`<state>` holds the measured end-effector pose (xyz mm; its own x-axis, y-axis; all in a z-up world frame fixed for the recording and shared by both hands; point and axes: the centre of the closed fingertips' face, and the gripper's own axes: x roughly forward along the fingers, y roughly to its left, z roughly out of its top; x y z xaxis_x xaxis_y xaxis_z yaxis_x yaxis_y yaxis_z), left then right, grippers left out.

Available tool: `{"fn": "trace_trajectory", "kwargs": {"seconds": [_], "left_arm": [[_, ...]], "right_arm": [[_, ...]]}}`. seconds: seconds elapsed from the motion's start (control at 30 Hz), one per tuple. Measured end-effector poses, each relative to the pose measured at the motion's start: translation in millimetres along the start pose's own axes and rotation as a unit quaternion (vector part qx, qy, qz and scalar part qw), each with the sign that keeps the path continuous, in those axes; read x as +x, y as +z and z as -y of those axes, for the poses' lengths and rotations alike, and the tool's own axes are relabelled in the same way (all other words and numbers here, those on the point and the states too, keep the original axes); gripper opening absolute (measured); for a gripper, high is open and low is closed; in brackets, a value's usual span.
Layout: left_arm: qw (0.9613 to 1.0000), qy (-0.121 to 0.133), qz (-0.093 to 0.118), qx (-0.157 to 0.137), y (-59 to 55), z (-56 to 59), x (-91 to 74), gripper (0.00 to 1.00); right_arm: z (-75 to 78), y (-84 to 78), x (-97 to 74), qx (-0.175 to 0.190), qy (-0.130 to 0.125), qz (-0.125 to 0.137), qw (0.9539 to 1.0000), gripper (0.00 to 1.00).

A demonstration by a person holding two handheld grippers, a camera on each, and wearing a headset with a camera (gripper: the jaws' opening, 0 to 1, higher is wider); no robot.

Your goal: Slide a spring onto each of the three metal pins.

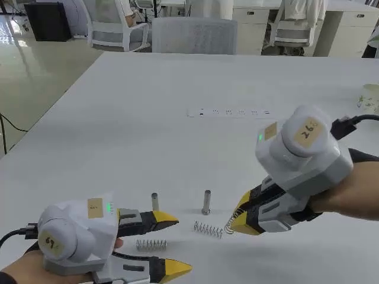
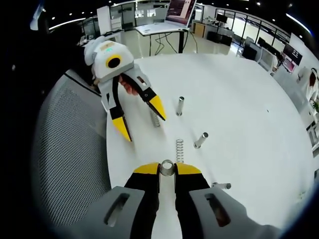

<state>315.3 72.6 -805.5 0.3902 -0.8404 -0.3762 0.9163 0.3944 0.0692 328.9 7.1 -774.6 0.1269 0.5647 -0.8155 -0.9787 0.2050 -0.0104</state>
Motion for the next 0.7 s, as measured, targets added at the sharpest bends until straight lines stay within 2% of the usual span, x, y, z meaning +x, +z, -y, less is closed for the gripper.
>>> {"fn": "trace_trajectory", "kwargs": {"seconds": [0.27, 0.53, 0.7], "left_arm": [[0.9991, 0.036, 0.004, -0.025, -12.3, -10.1, -15.9, 0.41], [0.9963, 0.071, 0.009, -0.047, -21.7, -18.9, -30.6, 0.44], [0.9944, 0.089, 0.014, -0.054, -22.6, -25.9, -37.4, 0.47]], "right_arm": [[15.3, -7.8, -14.0, 0.016, -0.02, 0.003, 0.9997, 0.08], [29.3, -13.6, -23.9, 0.029, -0.036, 0.005, 0.9989, 0.08], [37.6, -13.7, -30.5, 0.032, -0.046, 0.006, 0.9984, 0.08]]}}
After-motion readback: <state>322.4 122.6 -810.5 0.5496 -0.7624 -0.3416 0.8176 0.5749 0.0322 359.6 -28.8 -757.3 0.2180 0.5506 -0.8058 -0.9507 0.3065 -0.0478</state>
